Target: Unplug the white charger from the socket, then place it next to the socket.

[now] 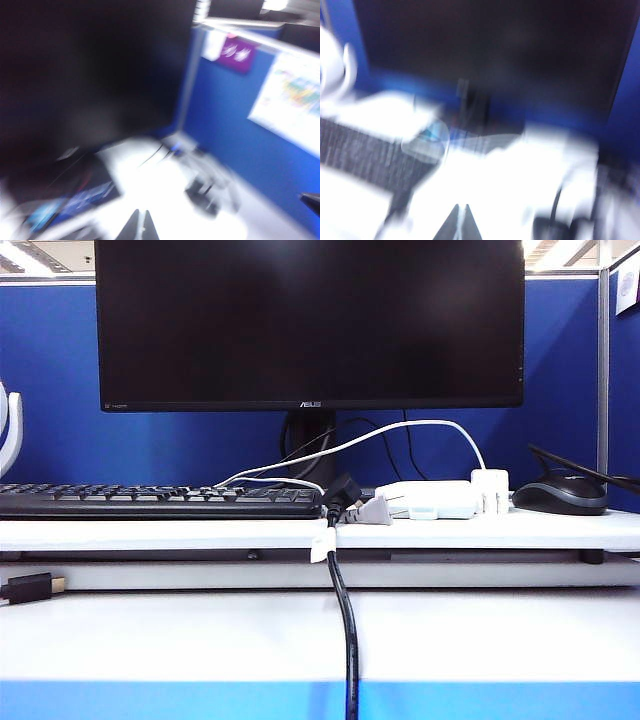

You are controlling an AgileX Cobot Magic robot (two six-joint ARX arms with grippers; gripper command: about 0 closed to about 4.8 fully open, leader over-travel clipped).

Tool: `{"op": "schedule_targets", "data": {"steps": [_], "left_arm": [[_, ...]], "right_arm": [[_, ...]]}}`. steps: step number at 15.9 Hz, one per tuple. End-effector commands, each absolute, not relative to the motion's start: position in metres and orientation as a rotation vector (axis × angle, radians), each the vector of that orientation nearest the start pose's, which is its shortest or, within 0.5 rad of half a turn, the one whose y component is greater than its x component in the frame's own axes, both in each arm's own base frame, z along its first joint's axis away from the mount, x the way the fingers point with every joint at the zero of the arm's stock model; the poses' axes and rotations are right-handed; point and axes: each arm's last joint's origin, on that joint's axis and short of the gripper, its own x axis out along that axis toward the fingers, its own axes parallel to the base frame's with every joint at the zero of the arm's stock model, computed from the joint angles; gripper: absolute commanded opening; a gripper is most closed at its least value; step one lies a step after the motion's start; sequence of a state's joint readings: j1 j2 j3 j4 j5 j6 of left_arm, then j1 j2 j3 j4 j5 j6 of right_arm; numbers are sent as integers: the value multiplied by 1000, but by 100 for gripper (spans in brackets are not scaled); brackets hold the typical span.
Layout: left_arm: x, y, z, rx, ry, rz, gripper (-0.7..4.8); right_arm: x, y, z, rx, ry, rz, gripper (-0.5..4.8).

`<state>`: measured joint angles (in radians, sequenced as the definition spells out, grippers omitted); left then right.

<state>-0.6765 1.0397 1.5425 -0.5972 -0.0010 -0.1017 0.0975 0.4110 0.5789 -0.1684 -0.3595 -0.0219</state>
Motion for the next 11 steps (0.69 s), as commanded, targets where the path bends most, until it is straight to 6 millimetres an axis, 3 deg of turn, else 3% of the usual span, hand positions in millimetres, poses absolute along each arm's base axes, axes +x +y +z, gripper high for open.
{"op": "schedule_targets", "data": {"steps": [1, 4, 7, 10, 11], "left_arm": [[79, -60, 492, 27, 137, -576, -5], [35, -24, 487, 14, 102, -557, -5], [8, -1, 465, 44, 162, -509, -5], [5, 2, 444, 69, 218, -506, -5], [10, -2, 425, 86, 264, -525, -5]], "right_arm": [[87, 18, 257, 18, 76, 434, -8], [83, 15, 213, 57, 122, 327, -8], [88, 14, 181, 153, 203, 263, -8], [91, 14, 162, 170, 272, 254, -8], [92, 14, 150, 182, 306, 247, -8]]}}
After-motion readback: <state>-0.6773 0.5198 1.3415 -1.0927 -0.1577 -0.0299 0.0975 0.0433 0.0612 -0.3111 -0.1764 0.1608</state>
